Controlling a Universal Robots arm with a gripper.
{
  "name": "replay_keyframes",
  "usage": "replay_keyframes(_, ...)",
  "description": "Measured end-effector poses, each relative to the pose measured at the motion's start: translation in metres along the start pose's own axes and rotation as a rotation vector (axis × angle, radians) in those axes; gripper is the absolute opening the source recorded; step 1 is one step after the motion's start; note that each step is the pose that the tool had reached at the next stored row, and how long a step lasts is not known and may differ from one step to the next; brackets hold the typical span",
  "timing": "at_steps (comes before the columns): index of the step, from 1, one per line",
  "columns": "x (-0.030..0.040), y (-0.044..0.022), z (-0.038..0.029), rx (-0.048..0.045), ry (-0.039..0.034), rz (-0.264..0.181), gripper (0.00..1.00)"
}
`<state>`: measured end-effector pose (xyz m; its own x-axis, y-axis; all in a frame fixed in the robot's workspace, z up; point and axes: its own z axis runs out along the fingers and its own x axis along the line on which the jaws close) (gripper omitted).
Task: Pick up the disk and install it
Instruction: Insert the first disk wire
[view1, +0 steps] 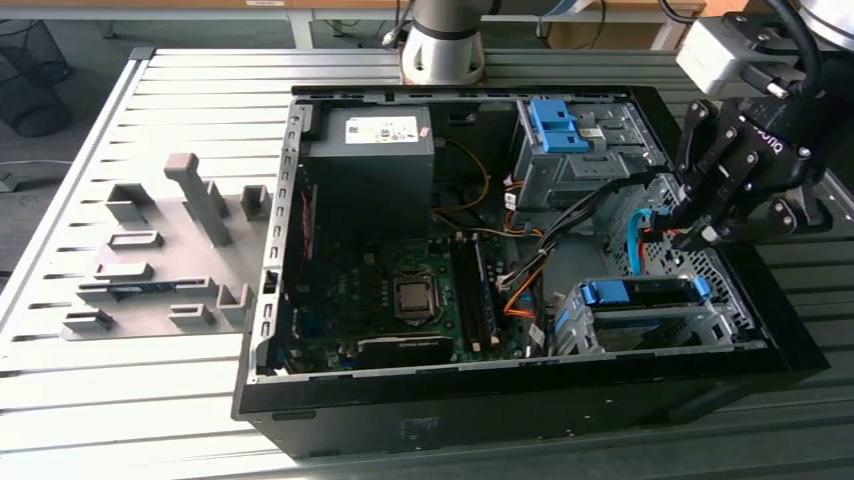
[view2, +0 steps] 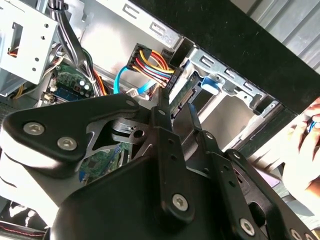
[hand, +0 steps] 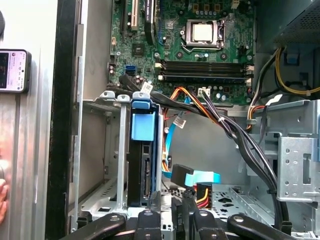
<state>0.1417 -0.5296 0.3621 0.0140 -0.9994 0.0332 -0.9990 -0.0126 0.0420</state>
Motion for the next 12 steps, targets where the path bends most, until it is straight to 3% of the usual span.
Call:
replay_keyframes(4, -0.0022, -0.0036, 0.0037, -0.0018, 0.002, -0.002, 0.31)
replay_keyframes(9, -0.0062, -0.0057, 0.009, -0.006, 0.0171, -0.004, 0.31)
replay_keyframes(12, -0.009, -0.0075, 0.0098, -0.0109, 0.0216, -0.004, 0.31)
